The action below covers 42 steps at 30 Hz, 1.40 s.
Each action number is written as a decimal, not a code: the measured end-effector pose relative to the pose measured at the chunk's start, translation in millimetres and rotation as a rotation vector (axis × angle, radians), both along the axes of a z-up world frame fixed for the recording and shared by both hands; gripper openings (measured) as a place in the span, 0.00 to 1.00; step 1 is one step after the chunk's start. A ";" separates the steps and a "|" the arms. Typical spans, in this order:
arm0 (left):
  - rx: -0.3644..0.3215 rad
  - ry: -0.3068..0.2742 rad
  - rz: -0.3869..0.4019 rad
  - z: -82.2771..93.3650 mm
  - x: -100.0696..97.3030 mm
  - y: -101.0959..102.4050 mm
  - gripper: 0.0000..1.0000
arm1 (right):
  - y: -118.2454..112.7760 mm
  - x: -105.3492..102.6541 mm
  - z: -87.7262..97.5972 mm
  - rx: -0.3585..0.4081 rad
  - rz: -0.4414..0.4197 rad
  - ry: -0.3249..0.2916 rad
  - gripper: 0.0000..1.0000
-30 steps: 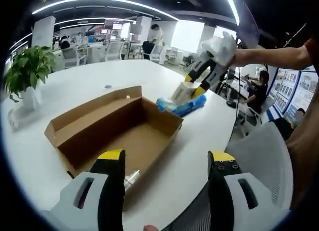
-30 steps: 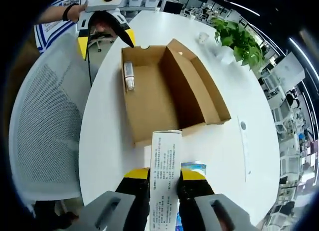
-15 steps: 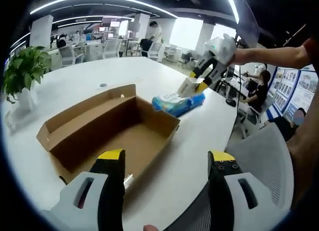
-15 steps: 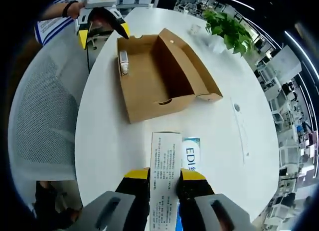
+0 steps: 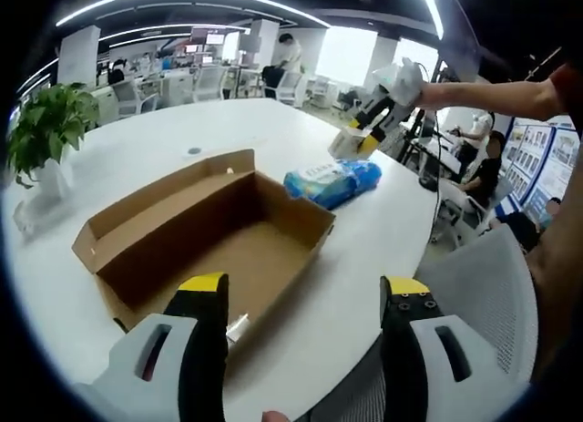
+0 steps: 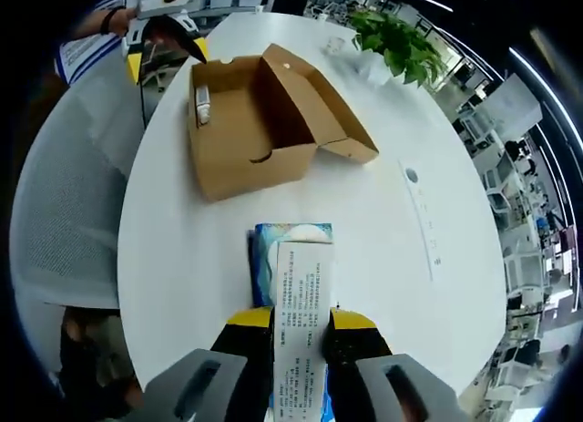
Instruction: Operate the shoe box by opening the lid, removing the specified soft item, and placing it in the target area until the item is outside and the box remains undamaged.
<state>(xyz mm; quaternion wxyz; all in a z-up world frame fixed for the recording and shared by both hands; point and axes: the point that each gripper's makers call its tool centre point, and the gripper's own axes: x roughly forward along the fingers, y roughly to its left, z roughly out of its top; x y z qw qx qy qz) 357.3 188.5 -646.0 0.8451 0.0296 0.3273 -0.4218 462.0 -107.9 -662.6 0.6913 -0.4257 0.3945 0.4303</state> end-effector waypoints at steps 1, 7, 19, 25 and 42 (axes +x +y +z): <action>0.004 0.001 0.002 -0.4 0.1 0.7 0.67 | -1.9 1.9 0.1 -0.002 -0.002 -0.002 0.16; 0.018 0.010 0.024 -1.7 0.0 7.1 0.67 | -14.7 12.1 0.7 -0.017 -0.007 -0.009 0.16; 0.043 0.025 0.057 -4.0 2.4 13.7 0.67 | -51.8 34.9 -7.6 -0.050 -0.031 -0.007 0.16; 0.056 0.029 0.064 -3.9 4.7 13.7 0.67 | -67.0 44.4 -8.7 -0.053 -0.038 -0.008 0.16; 0.085 0.036 0.079 -1.8 6.6 12.8 0.67 | -92.0 64.0 -28.4 -0.049 -0.061 0.014 0.17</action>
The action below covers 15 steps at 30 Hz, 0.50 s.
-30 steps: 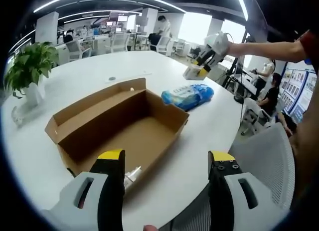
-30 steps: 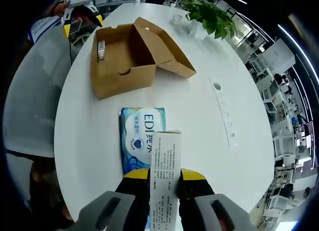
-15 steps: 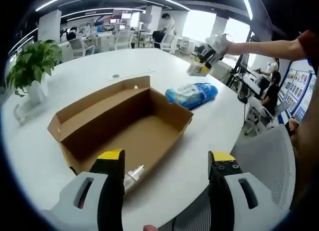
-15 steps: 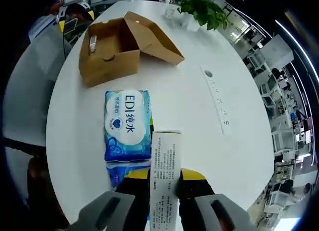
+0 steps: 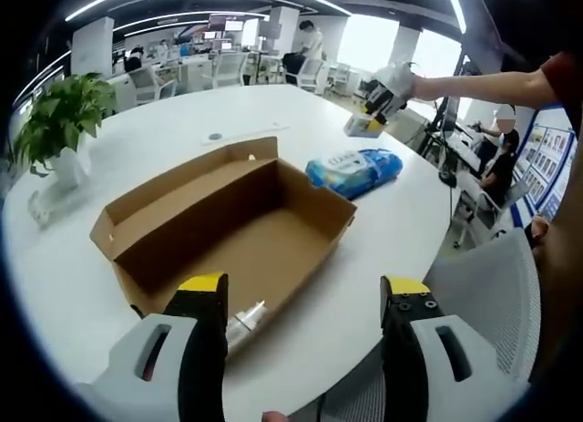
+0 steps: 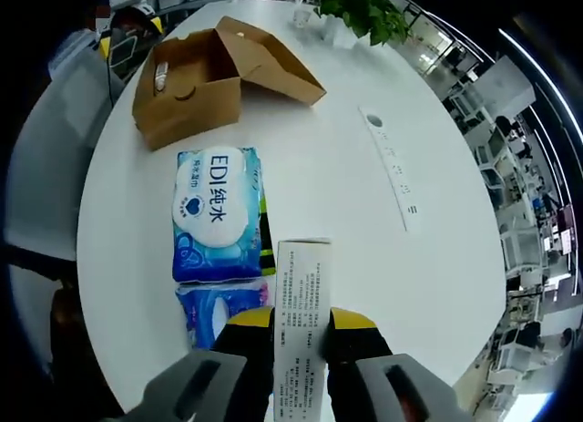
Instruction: Operate the shoe box by opening the lid, removing the specified soft item, and placing it in the target area until the item is outside and the box remains undamaged.
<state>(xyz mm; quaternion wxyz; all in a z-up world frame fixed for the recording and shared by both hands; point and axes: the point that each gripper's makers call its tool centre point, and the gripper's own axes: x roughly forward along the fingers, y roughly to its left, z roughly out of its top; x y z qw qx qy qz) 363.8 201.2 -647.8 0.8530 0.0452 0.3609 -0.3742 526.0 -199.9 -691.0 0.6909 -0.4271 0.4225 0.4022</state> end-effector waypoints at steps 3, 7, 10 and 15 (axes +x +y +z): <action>0.004 0.001 0.004 -0.1 0.8 0.8 0.68 | -3.7 1.0 -7.1 -0.009 0.004 0.008 0.17; 0.012 0.001 0.014 -0.4 3.2 2.2 0.67 | -8.1 0.3 -15.8 -0.015 0.007 0.023 0.17; 0.015 0.000 0.018 1.2 4.3 1.9 0.68 | -10.3 0.0 -21.3 -0.015 0.007 0.032 0.17; 0.020 -0.003 0.027 1.0 6.8 2.9 0.68 | -13.3 -0.5 -32.0 -0.024 0.017 0.052 0.17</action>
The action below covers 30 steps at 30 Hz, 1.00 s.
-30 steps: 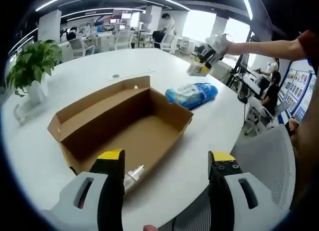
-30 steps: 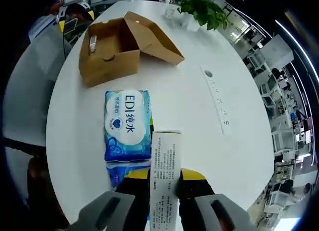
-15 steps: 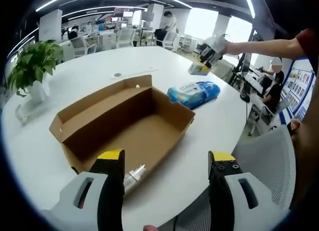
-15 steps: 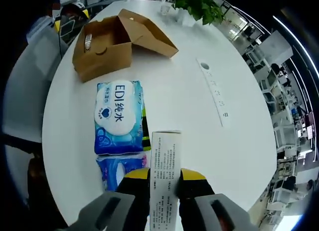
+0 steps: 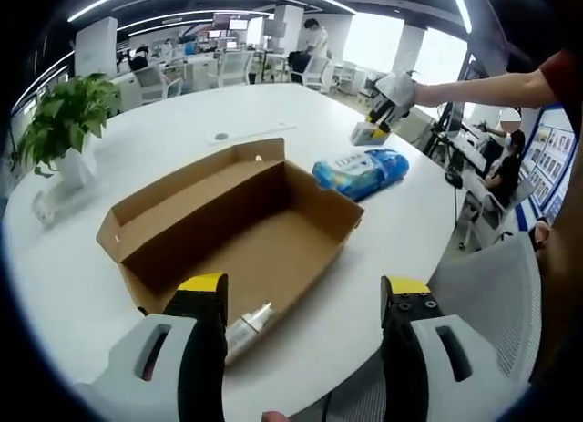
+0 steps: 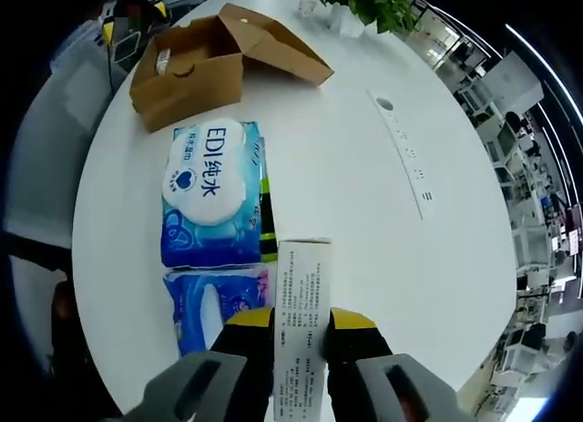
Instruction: Operate the shoe box by opening the lid, removing the specified soft item, and placing it in the target area until the item is outside and the box remains undamaged.
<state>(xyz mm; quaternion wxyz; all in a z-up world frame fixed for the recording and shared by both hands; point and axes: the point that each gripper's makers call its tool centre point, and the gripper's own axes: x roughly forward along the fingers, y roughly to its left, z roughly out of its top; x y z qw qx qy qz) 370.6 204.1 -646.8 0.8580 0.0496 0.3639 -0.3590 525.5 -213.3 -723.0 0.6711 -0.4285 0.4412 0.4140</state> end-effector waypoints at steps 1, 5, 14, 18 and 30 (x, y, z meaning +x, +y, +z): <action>0.001 0.000 0.003 0.5 -0.1 -0.1 0.68 | -0.8 -0.8 -2.4 -0.004 0.004 0.006 0.17; 0.002 0.000 0.009 1.4 -0.9 -0.8 0.68 | -2.8 -0.1 -9.3 -0.010 0.010 0.015 0.17; 0.012 0.013 0.011 -1.9 -1.5 0.3 0.68 | -3.5 1.1 -22.7 -0.038 0.046 0.036 0.17; 0.016 0.012 0.011 -0.8 0.3 0.7 0.68 | -5.9 1.0 -28.5 -0.057 0.063 0.043 0.17; 0.023 0.018 0.006 -1.2 0.3 -0.3 0.68 | -2.5 -2.5 -35.6 -0.065 0.079 0.072 0.17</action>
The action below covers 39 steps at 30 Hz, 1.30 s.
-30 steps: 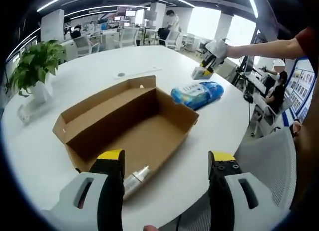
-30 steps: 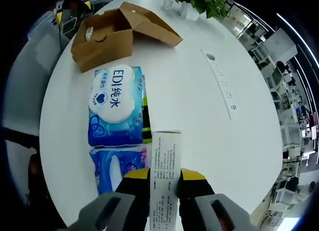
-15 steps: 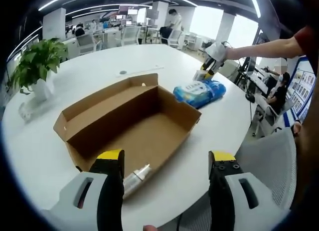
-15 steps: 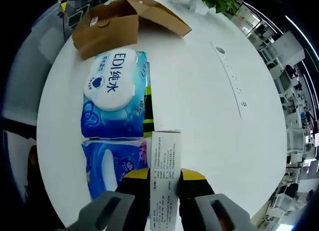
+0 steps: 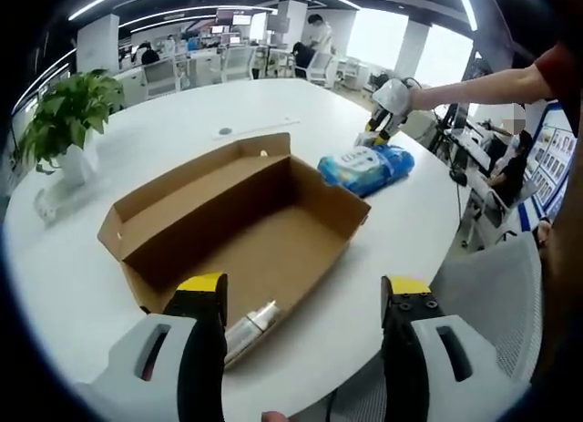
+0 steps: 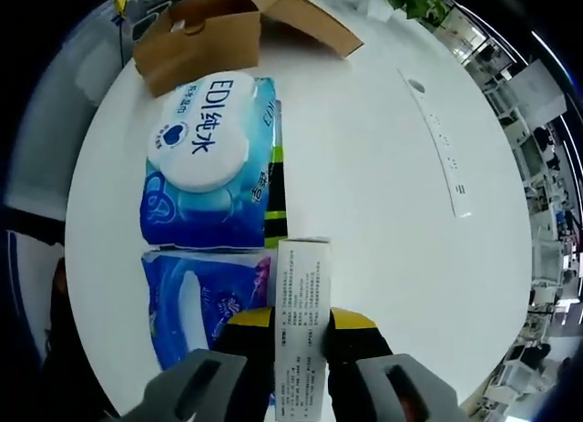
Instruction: Operate the shoe box by opening the lid, removing the specified soft item, and placing it in the target area until the item is outside and the box remains undamaged.
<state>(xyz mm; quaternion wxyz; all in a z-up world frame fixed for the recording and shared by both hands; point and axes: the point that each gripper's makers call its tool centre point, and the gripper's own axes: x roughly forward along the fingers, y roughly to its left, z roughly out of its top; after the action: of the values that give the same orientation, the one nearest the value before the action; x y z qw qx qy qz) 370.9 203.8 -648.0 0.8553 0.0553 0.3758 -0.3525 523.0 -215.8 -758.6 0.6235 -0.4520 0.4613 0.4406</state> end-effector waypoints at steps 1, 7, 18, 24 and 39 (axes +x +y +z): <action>0.001 0.000 0.000 -0.4 0.2 0.2 0.68 | 0.0 0.2 -0.5 -0.001 0.000 0.002 0.17; 0.006 0.001 -0.002 -0.6 -0.2 2.2 0.68 | 0.4 1.1 -2.0 -0.004 -0.004 -0.002 0.17; 0.007 -0.005 -0.003 1.9 0.9 2.3 0.68 | -2.7 3.9 3.0 -0.006 -0.012 -0.015 0.17; 0.006 -0.007 -0.008 1.6 -1.0 1.5 0.68 | -6.3 2.8 8.3 -0.015 -0.019 -0.029 0.18; -0.016 -0.036 -0.008 9.7 -3.4 6.1 0.68 | -5.7 1.5 42.5 0.017 -0.095 -0.096 0.21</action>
<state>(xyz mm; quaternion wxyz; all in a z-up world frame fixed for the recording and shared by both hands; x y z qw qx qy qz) 367.5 209.9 -638.3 0.8608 0.0563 0.3573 -0.3581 524.5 -221.5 -716.1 0.6688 -0.4448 0.4480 0.3925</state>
